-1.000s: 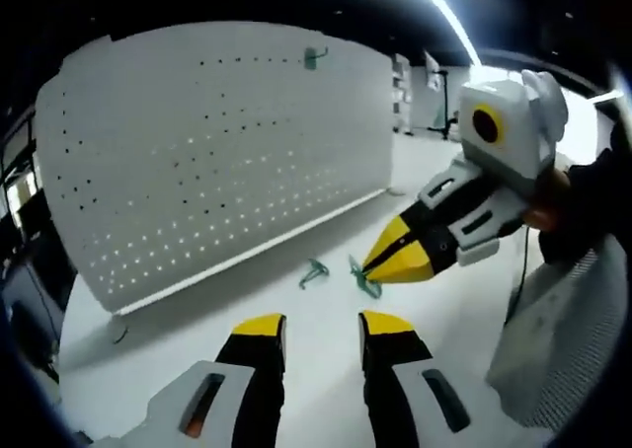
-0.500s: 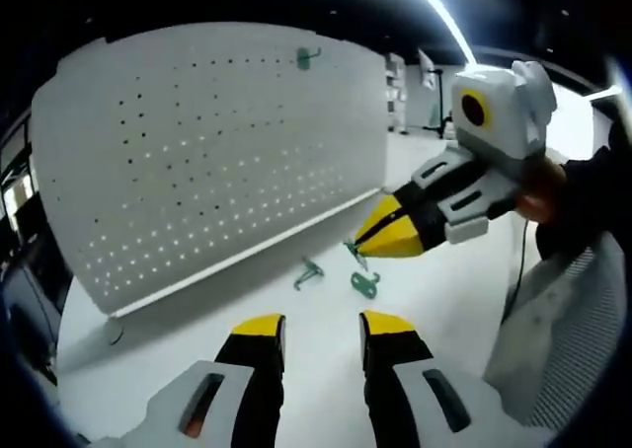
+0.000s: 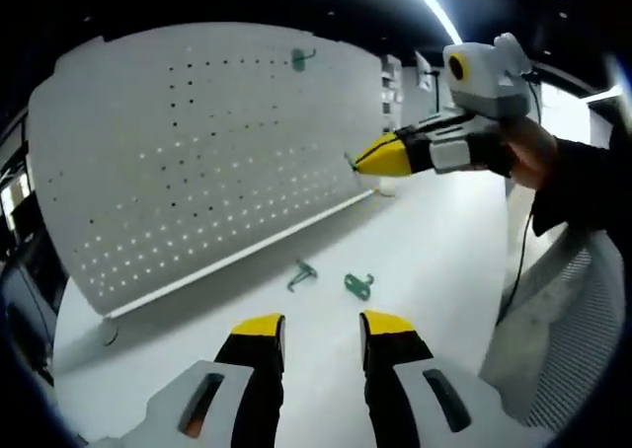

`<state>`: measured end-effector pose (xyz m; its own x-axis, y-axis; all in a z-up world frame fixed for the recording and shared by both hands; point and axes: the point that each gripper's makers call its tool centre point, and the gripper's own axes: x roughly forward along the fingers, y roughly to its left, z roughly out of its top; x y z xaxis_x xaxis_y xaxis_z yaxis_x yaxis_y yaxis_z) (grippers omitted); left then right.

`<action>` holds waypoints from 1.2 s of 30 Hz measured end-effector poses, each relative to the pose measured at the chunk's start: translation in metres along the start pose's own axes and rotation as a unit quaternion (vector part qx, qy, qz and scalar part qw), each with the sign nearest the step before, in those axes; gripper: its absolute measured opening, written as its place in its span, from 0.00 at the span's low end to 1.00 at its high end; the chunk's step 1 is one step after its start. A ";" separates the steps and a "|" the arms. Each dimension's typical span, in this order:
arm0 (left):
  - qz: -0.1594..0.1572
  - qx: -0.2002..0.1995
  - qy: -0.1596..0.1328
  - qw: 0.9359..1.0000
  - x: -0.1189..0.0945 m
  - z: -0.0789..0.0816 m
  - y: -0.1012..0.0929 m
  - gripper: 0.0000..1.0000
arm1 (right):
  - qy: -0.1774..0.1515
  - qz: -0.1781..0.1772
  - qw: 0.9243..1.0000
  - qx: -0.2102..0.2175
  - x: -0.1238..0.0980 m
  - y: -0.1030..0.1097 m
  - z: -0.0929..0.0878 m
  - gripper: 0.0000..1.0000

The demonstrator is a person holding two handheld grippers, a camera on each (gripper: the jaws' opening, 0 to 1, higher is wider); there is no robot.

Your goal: Insert the hook assembly into the mounting plate slot until the hook locks in place.

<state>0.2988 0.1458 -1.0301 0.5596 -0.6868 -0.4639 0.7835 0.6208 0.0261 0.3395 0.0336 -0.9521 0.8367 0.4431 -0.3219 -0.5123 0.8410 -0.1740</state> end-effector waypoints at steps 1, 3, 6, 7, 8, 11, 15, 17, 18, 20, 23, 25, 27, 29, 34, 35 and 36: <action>-0.001 0.000 0.000 1.000 0.000 0.000 -0.001 0.31 | -0.003 -0.004 1.000 0.000 -0.001 -0.003 0.003 0.01; -0.002 0.001 -0.001 1.000 0.000 0.001 -0.001 0.31 | -0.011 -0.013 1.000 -0.001 -0.005 -0.009 0.011 0.01; -0.002 -0.001 -0.003 1.000 -0.001 0.001 -0.001 0.31 | -0.024 -0.025 0.999 0.000 -0.011 -0.019 0.022 0.01; -0.001 -0.002 -0.004 1.000 -0.001 0.002 -0.001 0.31 | -0.025 -0.027 0.999 0.000 -0.012 -0.020 0.024 0.01; -0.001 -0.003 -0.004 1.000 -0.002 0.002 -0.001 0.31 | -0.030 -0.033 0.999 -0.001 -0.014 -0.024 0.028 0.01; -0.002 -0.003 -0.004 1.000 -0.001 0.002 -0.001 0.31 | -0.043 -0.047 0.998 -0.003 -0.019 -0.034 0.040 0.01; -0.004 0.000 -0.004 1.000 -0.002 0.002 -0.003 0.31 | -0.058 -0.067 0.996 -0.003 -0.026 -0.049 0.053 0.01; -0.005 -0.001 -0.005 1.000 -0.002 0.002 -0.003 0.31 | -0.063 -0.076 0.995 -0.002 -0.030 -0.057 0.058 0.01; -0.006 -0.002 -0.005 1.000 -0.002 0.002 -0.003 0.31 | -0.067 -0.080 0.995 -0.001 -0.031 -0.061 0.061 0.01; -0.007 -0.002 -0.004 1.000 -0.001 0.002 -0.003 0.31 | -0.074 -0.090 0.993 0.002 -0.035 -0.069 0.066 0.01; -0.010 -0.001 -0.003 1.000 -0.001 0.002 -0.005 0.31 | -0.086 -0.105 0.991 0.004 -0.039 -0.081 0.075 0.01; -0.011 0.000 -0.002 1.000 -0.001 0.002 -0.005 0.31 | -0.094 -0.115 0.989 0.005 -0.042 -0.089 0.082 0.01; -0.011 0.000 -0.002 1.000 -0.001 0.002 -0.004 0.31 | -0.103 -0.126 0.987 0.005 -0.044 -0.097 0.089 0.01; -0.012 0.000 0.000 1.000 -0.001 0.001 -0.004 0.31 | -0.112 -0.136 0.984 0.006 -0.046 -0.106 0.096 0.01; -0.014 -0.001 0.002 1.000 -0.001 0.000 -0.003 0.30 | -0.129 -0.154 0.980 0.010 -0.051 -0.121 0.109 0.01; -0.014 -0.001 0.003 1.000 -0.001 0.000 -0.003 0.30 | -0.131 -0.157 0.979 0.010 -0.051 -0.124 0.111 0.01; -0.014 -0.001 0.003 1.000 -0.001 0.000 -0.003 0.30 | -0.135 -0.162 0.977 0.010 -0.052 -0.128 0.113 0.01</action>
<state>0.2957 0.1443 -1.0303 0.5350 -0.7017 -0.4705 0.7985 0.6020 0.0103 0.3829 -0.0617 -0.8076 0.9763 0.2166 0.0049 -0.2109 0.9555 -0.2065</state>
